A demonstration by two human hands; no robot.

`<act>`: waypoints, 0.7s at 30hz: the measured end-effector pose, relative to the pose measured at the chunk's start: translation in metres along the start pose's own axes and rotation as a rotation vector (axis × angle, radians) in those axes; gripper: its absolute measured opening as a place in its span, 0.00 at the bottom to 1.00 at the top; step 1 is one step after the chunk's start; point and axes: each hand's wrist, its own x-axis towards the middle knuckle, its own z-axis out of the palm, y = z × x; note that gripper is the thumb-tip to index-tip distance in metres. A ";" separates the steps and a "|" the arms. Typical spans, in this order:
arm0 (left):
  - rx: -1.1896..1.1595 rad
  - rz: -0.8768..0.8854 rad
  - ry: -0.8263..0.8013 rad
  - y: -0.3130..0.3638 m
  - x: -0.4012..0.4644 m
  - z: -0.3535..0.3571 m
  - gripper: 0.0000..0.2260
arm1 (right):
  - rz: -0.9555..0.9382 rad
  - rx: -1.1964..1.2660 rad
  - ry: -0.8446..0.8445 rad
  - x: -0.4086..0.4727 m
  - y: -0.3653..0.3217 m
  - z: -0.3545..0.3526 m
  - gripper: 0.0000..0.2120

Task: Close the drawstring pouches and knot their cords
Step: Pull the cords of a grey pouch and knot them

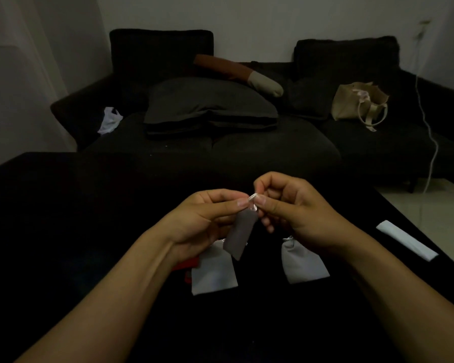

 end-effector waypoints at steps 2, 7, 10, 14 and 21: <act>0.003 0.010 0.011 -0.001 0.001 0.001 0.06 | -0.009 0.006 0.013 0.001 0.001 0.001 0.02; -0.098 0.049 0.120 -0.001 0.002 0.008 0.07 | -0.062 0.060 0.143 0.002 0.003 -0.002 0.07; -0.081 0.122 0.222 0.004 0.004 0.006 0.12 | -0.060 -0.040 0.211 0.003 0.004 -0.008 0.09; 0.156 0.223 0.325 0.008 0.002 0.002 0.11 | -0.136 -0.457 0.264 0.004 0.007 -0.014 0.05; 0.641 0.328 0.259 0.003 -0.001 -0.003 0.13 | -0.545 -1.020 0.125 0.003 0.005 0.001 0.07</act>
